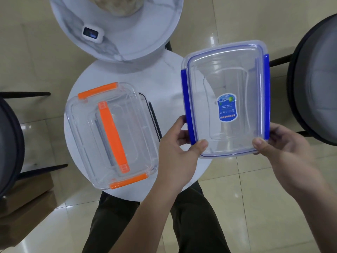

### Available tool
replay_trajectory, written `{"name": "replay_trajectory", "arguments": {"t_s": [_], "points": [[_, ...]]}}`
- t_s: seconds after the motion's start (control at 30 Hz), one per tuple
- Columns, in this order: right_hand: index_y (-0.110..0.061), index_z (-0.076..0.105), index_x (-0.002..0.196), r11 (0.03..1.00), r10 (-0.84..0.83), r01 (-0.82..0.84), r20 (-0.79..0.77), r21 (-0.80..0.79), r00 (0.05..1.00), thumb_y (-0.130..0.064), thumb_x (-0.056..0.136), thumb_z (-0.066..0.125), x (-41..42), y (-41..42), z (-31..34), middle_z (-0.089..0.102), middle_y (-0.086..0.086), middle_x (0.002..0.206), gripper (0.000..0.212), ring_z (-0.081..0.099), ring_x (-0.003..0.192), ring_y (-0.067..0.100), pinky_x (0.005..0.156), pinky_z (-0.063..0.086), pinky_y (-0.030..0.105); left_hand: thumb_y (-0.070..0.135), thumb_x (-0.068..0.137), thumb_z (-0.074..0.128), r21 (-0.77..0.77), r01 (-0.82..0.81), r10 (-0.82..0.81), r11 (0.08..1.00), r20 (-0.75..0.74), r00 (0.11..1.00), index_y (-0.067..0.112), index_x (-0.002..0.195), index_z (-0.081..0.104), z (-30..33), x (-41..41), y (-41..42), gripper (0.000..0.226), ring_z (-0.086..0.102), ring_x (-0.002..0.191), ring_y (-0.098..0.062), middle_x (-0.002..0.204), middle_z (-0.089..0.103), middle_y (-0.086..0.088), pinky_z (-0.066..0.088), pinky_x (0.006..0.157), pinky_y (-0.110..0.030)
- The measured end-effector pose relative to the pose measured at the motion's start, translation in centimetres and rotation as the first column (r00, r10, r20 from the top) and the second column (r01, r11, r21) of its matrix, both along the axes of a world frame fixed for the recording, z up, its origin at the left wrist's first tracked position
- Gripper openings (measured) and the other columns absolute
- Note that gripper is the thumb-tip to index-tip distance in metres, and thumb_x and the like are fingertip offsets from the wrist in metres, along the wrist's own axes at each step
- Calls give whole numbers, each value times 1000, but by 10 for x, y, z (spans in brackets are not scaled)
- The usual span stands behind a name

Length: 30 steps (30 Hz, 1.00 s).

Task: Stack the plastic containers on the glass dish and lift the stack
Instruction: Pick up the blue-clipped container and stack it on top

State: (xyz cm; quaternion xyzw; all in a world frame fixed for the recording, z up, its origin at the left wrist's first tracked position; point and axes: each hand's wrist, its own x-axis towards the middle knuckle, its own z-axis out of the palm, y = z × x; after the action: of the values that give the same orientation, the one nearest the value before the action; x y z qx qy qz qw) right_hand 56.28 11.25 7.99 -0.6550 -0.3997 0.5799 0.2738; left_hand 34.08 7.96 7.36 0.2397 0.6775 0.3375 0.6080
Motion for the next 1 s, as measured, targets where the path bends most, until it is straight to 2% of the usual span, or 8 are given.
{"name": "replay_trajectory", "arguments": {"t_s": [0.13, 0.23, 0.33, 0.47, 0.57, 0.77, 0.93, 1.0], "points": [[-20, 70, 103, 1000, -23, 23, -26, 21, 999, 2, 88, 62, -19, 1, 16, 77, -7, 91, 28, 64, 73, 5, 63, 54, 16, 10, 85, 78, 39, 24, -25, 999, 17, 1000, 28, 141, 53, 17, -20, 2, 64, 68, 104, -19, 111, 73, -2, 63, 86, -45], [-21, 71, 102, 999, -28, 29, -54, 21, 998, -14, 81, 67, -31, -2, 29, 76, -5, 91, 22, 63, 74, 6, 62, 54, 16, 11, 84, 78, 73, 40, -41, 997, 17, 999, 30, 141, 54, 29, -37, -1, 64, 68, 100, -14, 109, 73, 2, 63, 85, -37], [-19, 69, 106, 1000, -21, 21, -74, 9, 997, -22, 75, 69, -46, -7, 42, 76, -4, 95, 32, 65, 76, 5, 63, 54, 16, 14, 84, 78, 103, 55, -55, 993, -3, 998, 33, 139, 55, 40, -57, -9, 63, 69, 102, -11, 107, 75, 10, 61, 82, -23], [-18, 70, 106, 1000, -10, 11, -101, 9, 995, -19, 74, 68, -76, -15, 54, 77, -4, 92, 32, 65, 73, 1, 62, 53, 14, 12, 84, 79, 122, 47, -46, 991, -15, 999, 41, 133, 58, 51, -88, -19, 60, 70, 103, -14, 105, 76, 10, 61, 86, -31], [-14, 68, 108, 1000, -15, 13, -118, -16, 993, -18, 73, 68, -101, -20, 59, 77, -3, 92, 36, 66, 73, 1, 62, 54, 13, 26, 77, 80, 121, 20, -20, 992, -5, 1000, 42, 132, 58, 58, -108, -27, 62, 69, 107, -15, 107, 75, 11, 63, 86, -36], [-12, 67, 112, 996, -14, 5, -109, -89, 994, -20, 70, 69, -146, -29, 71, 77, 3, 97, 43, 69, 78, 6, 66, 56, 16, 42, 65, 85, 105, -38, 39, 994, -3, 999, 57, 115, 60, 66, -148, -43, 57, 67, 105, -3, 103, 74, 19, 63, 79, -24], [-17, 67, 110, 990, 34, -45, -78, -133, 996, -22, 69, 71, -175, -37, 77, 78, -1, 99, 42, 72, 82, 6, 64, 56, 14, 43, 70, 86, 55, -64, 63, 996, 25, 998, 42, 129, 59, 75, -179, -60, 65, 67, 110, -6, 107, 73, 17, 63, 84, -48], [-15, 67, 111, 987, 49, -61, -81, -150, 995, -22, 66, 71, -186, -40, 74, 78, 1, 99, 45, 72, 80, 6, 64, 56, 14, 39, 70, 89, 42, -83, 82, 996, 28, 996, 41, 129, 59, 75, -190, -67, 67, 68, 110, -7, 108, 74, 16, 63, 82, -49]]}}
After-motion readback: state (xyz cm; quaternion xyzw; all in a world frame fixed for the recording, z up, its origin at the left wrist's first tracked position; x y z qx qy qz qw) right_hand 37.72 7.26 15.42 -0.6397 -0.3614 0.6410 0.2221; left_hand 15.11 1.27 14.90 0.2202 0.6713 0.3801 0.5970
